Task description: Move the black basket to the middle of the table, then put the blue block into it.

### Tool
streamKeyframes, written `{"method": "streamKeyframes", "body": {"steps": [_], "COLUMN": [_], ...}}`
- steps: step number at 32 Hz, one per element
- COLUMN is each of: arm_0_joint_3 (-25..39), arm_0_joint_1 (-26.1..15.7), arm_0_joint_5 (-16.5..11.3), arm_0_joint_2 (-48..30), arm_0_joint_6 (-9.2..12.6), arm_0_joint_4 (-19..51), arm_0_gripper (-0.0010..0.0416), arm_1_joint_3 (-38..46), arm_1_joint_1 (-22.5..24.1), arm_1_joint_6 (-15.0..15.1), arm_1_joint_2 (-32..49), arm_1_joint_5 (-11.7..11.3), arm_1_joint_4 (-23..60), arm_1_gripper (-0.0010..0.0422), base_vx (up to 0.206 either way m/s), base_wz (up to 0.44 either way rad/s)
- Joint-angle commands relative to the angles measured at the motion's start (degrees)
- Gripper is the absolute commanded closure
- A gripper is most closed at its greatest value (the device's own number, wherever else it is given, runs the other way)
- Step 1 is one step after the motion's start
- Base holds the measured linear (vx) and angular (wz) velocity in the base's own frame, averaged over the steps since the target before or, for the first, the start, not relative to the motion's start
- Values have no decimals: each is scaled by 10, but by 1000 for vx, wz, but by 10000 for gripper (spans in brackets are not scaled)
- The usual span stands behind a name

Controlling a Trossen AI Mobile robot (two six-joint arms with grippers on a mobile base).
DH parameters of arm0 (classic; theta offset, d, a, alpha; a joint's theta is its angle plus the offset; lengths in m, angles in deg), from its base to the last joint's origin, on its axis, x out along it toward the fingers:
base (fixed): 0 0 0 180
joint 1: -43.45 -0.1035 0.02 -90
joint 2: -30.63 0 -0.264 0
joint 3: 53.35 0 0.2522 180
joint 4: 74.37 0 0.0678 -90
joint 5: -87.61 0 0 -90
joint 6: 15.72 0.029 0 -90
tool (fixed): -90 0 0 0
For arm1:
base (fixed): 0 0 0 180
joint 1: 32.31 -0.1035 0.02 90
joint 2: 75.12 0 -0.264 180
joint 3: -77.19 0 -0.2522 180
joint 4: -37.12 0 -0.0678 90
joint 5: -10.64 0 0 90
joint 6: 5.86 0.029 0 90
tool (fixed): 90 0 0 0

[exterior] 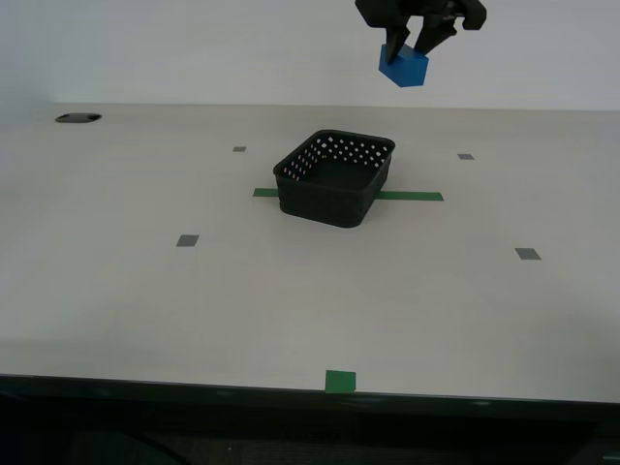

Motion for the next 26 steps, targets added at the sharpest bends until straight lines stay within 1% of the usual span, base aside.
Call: {"method": "streamKeyframes", "body": {"steps": [1, 2, 3, 5, 7, 10, 12, 14, 16, 17, 19, 20, 21, 22, 23, 26], "arm_0_joint_3": [-3, -3, -3, -3, -3, -6, -16, -56, -95, -105, -146, -156, -180, -182, -182, -181], "arm_0_joint_1": [-10, -14, -23, -31, -57, -83, -96, -107, -109, -109, -112, -113, -117, -118, -121, -121], "arm_0_joint_5": [-28, -54, -62, -62, -62, -62, -62, -62, -64, -64, -64, -65, -80, -88, -109, -112], "arm_0_joint_2": [23, 28, 37, 40, 43, 43, 43, 43, 43, 43, 43, 43, 43, 43, 43, 43], "arm_0_joint_6": [-3, -3, -4, -8, -18, -20, -19, -20, -20, -20, -19, -20, -30, -30, -30, -29], "arm_0_joint_4": [17, 24, 41, 52, 75, 76, 78, 78, 64, 60, 36, 28, -3, -7, -24, -37], "arm_0_gripper": [407, 407, 407, 407, 407, 407, 407, 407, 407, 407, 407, 407, 406, 406, 406, 404], "arm_1_joint_3": [1, 1, 1, 1, 1, 1, 1, 1, 1, 1, 1, 1, 1, 1, 1, 1], "arm_1_joint_1": [-2, -3, -4, -4, -5, -6, -7, -7, -7, -7, -7, -7, -7, -7, -7, -7], "arm_1_joint_6": [5, 5, 5, 5, 5, 6, 6, 6, 6, 6, 6, 6, 5, 5, 5, 5], "arm_1_joint_2": [0, 0, 0, 0, 0, 0, 0, 0, 0, 0, 0, 0, 0, 0, 0, 0], "arm_1_joint_5": [-4, -9, -9, -10, -10, -11, -11, -11, -11, -11, -11, -11, -11, -11, -11, -11], "arm_1_joint_4": [-12, -13, -17, -18, -19, -19, -19, -17, -16, -16, -16, -17, -17, -18, -19, -19], "arm_1_gripper": [412, 412, 412, 412, 412, 412, 412, 412, 412, 412, 412, 412, 412, 412, 412, 412], "base_vx": [0, 0, 0, 0, 0, 0, 0, 0, 0, 0, 0, 0, 0, 0, 0, 0], "base_wz": [0, 0, 0, 0, 0, 0, 0, 0, 0, 0, 0, 0, 0, 0, 0, 0]}}
